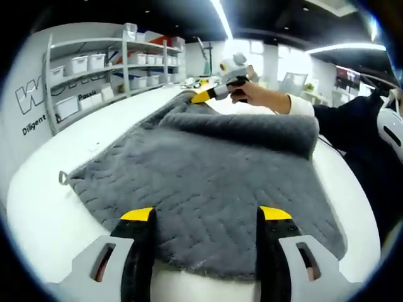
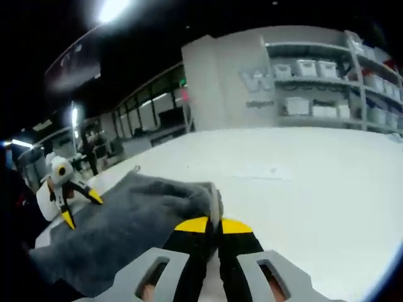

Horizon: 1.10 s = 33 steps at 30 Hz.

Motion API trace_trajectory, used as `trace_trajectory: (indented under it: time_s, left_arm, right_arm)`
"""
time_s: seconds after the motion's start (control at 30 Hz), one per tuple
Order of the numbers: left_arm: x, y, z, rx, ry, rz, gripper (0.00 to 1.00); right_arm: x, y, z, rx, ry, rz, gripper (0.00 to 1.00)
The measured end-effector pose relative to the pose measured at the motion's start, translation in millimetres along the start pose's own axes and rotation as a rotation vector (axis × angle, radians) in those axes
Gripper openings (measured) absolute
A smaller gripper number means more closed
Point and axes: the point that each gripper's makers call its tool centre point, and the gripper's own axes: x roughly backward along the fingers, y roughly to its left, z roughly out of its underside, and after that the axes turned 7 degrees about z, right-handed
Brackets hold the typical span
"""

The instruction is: Open the folded towel by lifting each exposed corner and separating the folded layers until the towel lies flat within the target outline without major curled edges

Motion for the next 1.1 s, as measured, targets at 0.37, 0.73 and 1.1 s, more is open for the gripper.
trace_trajectory:
  time_s: [0.37, 0.73, 1.1]
  left_arm:
    - [-5.5, -8.9, -1.2, 0.003, -0.012, 0.002, 0.64]
    - [-6.2, -12.3, -0.7, 0.002, -0.023, 0.006, 0.64]
    - [-6.8, -17.0, 0.0, 0.0, -0.034, 0.007, 0.64]
  right_arm:
    - [-5.1, -13.2, 9.8, 0.071, 0.027, 0.048, 0.0]
    - [-14.4, -22.9, 9.9, 0.285, -0.018, 0.124, 0.0]
    - [-24.9, -32.2, 3.5, 0.421, -0.077, 0.153, 0.0]
